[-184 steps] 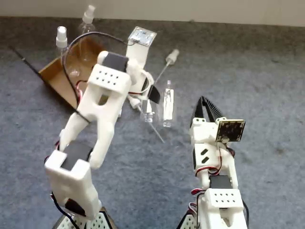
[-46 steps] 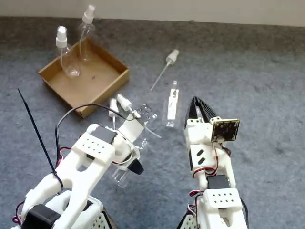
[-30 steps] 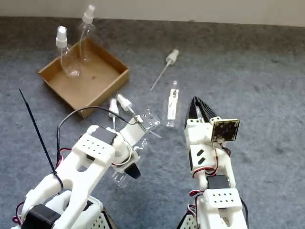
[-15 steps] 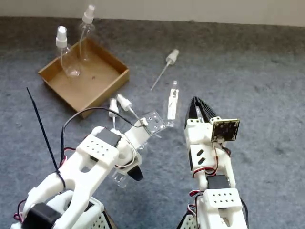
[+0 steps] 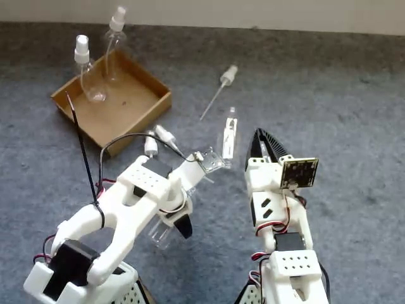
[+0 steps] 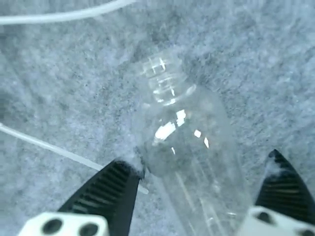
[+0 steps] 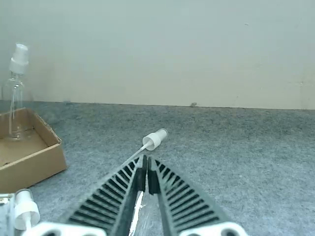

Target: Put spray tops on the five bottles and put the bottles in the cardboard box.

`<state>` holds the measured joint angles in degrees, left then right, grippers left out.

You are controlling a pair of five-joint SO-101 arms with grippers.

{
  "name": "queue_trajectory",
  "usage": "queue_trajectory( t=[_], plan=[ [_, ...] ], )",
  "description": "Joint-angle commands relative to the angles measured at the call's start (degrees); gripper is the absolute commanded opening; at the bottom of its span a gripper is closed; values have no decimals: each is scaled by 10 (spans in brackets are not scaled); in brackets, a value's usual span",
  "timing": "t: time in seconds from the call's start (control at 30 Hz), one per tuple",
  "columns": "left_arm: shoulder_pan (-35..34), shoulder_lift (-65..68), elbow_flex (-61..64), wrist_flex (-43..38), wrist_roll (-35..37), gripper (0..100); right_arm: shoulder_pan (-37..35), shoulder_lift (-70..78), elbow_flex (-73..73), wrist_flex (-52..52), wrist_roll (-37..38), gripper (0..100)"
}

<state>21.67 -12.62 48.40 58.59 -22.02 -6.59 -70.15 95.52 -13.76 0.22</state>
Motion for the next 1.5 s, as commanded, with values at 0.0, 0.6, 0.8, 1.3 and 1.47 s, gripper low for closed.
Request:
queue_trajectory(
  t=[0.0,0.6,0.8,1.3,1.47],
  plan=[
    [8,-7,-26,-6,-4,339,-4,-5,68,0,5,9],
    [17,-10,-51,-6,-7,85,-4,-5,68,0,5,9],
    [20,-91,-95,-5,-5,84,-4,-6,68,0,5,9],
    [7,-500,41,-9,-2,84,-1,-6,65,-4,5,9],
    [-53,-619,92,-10,110,84,0,-6,63,36,7,12]
  ],
)
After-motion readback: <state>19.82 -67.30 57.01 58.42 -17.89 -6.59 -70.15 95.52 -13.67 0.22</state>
